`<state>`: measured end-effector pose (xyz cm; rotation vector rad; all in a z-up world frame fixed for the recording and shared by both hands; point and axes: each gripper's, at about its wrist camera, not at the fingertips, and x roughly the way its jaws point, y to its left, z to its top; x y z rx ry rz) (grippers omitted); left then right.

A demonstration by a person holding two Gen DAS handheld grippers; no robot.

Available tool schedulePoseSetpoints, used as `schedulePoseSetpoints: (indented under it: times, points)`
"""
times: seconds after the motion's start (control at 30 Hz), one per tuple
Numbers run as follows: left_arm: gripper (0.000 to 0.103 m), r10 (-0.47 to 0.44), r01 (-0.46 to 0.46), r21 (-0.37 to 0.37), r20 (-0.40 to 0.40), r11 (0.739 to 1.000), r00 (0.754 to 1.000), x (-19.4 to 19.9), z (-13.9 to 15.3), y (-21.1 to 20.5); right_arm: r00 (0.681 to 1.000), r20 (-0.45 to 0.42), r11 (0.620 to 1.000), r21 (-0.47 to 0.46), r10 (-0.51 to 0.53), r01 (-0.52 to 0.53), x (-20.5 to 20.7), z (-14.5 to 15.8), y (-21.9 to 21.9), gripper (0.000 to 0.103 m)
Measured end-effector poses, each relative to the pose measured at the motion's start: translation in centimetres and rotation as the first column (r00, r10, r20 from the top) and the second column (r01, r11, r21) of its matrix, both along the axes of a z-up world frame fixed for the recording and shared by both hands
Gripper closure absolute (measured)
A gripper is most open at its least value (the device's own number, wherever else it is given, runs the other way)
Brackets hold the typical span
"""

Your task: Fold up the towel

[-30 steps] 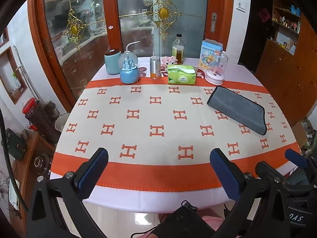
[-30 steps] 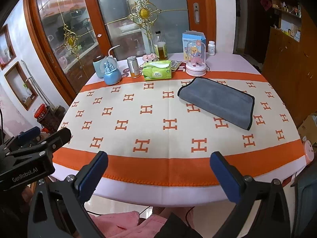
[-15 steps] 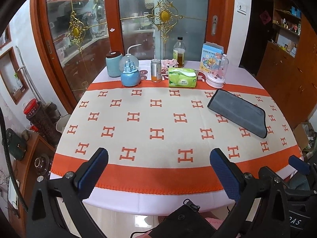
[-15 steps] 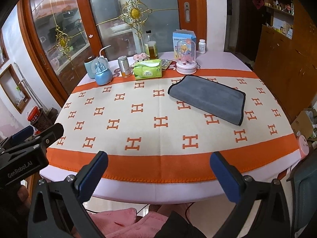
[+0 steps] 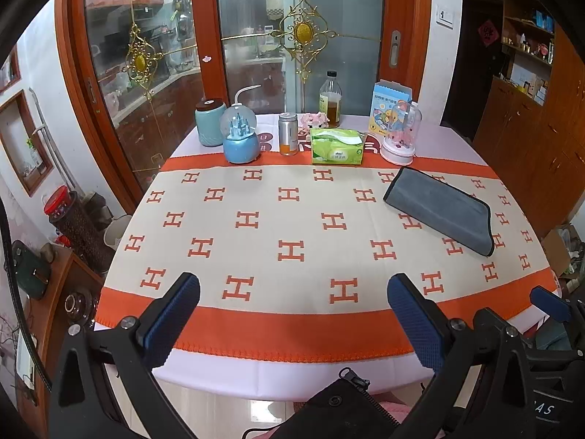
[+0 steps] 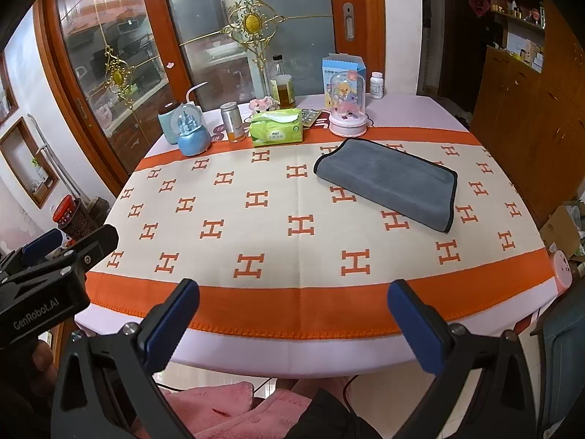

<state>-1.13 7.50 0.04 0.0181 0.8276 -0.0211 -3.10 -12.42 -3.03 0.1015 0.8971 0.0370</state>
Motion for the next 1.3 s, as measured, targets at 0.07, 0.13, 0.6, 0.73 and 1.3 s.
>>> schedulePoseSetpoints:
  times: [0.07,0.13,0.6,0.73,1.3]
  points:
    - [0.001,0.001,-0.001,0.0,0.0,1.0,1.0,0.1,0.0,0.0,1.0,-0.002,1.0,0.0,0.002,-0.002,0.1,-0.1,0.2,0.0]
    - [0.001,0.0,0.0,0.0,-0.004,1.0,1.0,0.2,-0.1,0.1,1.0,-0.005,1.0,0.0,0.003,-0.003,0.2,-0.1,0.3,0.0]
    - [0.001,-0.004,0.004,-0.002,-0.009,1.0,1.0,0.4,-0.3,0.4,1.0,-0.016,1.0,0.0,0.009,-0.009,0.6,-0.5,0.5,0.0]
    - [0.001,-0.002,0.002,-0.002,-0.01,1.0,1.0,0.4,-0.3,0.4,1.0,-0.016,1.0,-0.002,0.009,-0.009,0.7,-0.5,0.6,0.0]
    - [0.001,0.007,-0.007,0.0,-0.019,1.0,1.0,0.5,-0.8,1.0,0.999,-0.025,1.0,0.001,0.026,-0.026,1.0,-1.0,1.0,0.0]
